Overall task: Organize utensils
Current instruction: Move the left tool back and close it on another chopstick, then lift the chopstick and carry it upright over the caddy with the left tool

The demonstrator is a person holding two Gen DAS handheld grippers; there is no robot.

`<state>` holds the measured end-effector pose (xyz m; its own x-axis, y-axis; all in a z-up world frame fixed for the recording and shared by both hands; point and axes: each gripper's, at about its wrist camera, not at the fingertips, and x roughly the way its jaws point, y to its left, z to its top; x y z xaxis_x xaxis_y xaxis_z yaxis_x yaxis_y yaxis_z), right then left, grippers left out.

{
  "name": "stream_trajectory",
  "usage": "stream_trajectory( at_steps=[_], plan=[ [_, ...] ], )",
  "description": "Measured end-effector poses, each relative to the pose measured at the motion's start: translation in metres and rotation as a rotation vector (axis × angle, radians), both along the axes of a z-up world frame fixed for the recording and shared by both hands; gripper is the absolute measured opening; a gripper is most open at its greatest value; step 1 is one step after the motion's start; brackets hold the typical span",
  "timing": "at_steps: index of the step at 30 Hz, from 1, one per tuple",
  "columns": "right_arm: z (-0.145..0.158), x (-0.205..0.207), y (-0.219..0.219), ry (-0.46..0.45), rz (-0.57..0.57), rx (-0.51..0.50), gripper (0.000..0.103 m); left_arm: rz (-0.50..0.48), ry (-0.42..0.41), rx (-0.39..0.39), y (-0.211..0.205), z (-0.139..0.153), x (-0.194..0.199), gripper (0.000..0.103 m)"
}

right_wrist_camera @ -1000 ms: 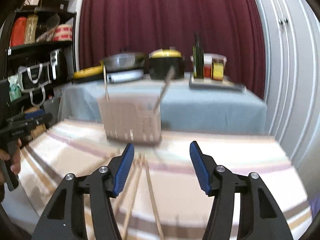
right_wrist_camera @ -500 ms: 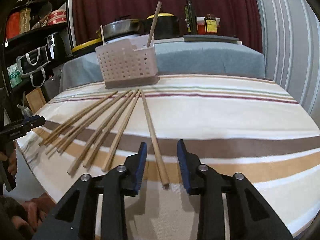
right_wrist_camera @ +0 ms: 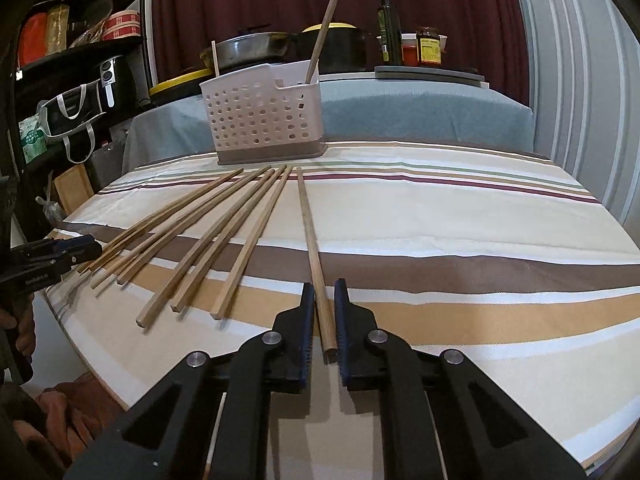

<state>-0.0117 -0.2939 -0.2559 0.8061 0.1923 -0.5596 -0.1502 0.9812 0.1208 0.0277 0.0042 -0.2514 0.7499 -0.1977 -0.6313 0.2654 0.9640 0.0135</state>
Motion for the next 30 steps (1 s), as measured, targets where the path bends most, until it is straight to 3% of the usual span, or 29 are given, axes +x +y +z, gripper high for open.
stream_trajectory(
  at_steps=[8,15,19,30],
  plan=[
    [0.000,-0.005,0.002,-0.009,0.003,0.009,0.011,-0.003,-0.005,0.002,-0.001,-0.006,-0.009,0.025],
    [0.001,-0.009,0.004,-0.018,-0.001,0.001,0.007,-0.020,-0.015,0.006,-0.003,-0.007,-0.013,0.008],
    [0.006,-0.012,0.006,-0.029,-0.002,-0.005,0.007,-0.016,-0.026,-0.005,-0.001,-0.004,-0.016,0.007],
    [0.049,-0.020,0.008,-0.122,-0.011,-0.011,0.007,0.012,-0.149,-0.030,0.003,0.044,-0.025,0.006]
  ],
)
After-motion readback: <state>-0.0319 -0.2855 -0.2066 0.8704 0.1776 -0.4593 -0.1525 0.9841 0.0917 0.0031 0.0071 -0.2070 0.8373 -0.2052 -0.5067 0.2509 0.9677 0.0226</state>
